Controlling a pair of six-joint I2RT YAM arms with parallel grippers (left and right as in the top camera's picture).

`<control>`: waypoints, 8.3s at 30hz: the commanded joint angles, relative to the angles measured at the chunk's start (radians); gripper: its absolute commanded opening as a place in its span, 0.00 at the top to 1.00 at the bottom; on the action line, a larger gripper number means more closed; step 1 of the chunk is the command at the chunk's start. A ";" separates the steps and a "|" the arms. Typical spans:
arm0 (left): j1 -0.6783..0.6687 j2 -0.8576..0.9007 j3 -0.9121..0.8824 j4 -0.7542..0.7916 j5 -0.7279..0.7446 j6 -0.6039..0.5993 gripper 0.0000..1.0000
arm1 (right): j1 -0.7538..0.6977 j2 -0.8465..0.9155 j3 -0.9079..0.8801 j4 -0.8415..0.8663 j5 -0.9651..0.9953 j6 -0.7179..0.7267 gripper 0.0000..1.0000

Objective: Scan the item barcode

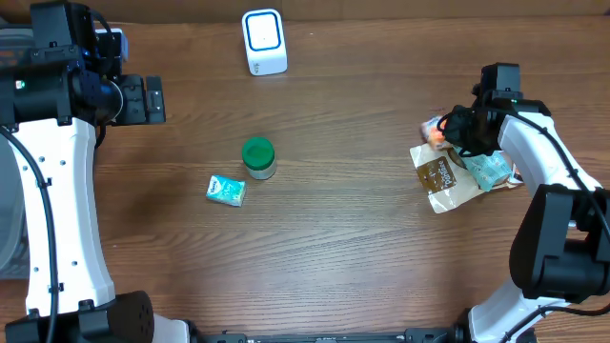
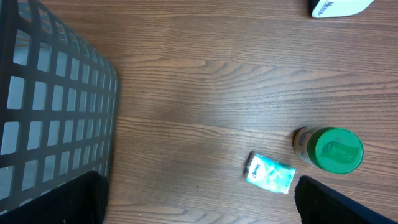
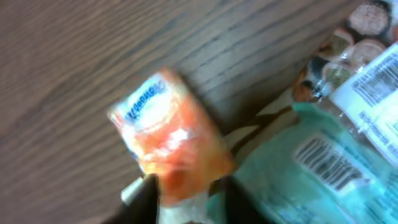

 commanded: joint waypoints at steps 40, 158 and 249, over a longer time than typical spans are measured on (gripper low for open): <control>-0.007 0.005 0.001 -0.001 -0.009 0.015 0.00 | 0.758 0.078 0.469 -0.114 -0.076 -0.138 0.00; -0.007 0.005 0.001 -0.001 -0.009 0.016 0.01 | 0.851 0.240 0.631 -0.422 0.125 0.323 0.00; -0.007 0.005 0.001 -0.001 -0.009 0.016 0.00 | 0.837 0.219 0.536 -0.545 -0.103 -1.299 0.00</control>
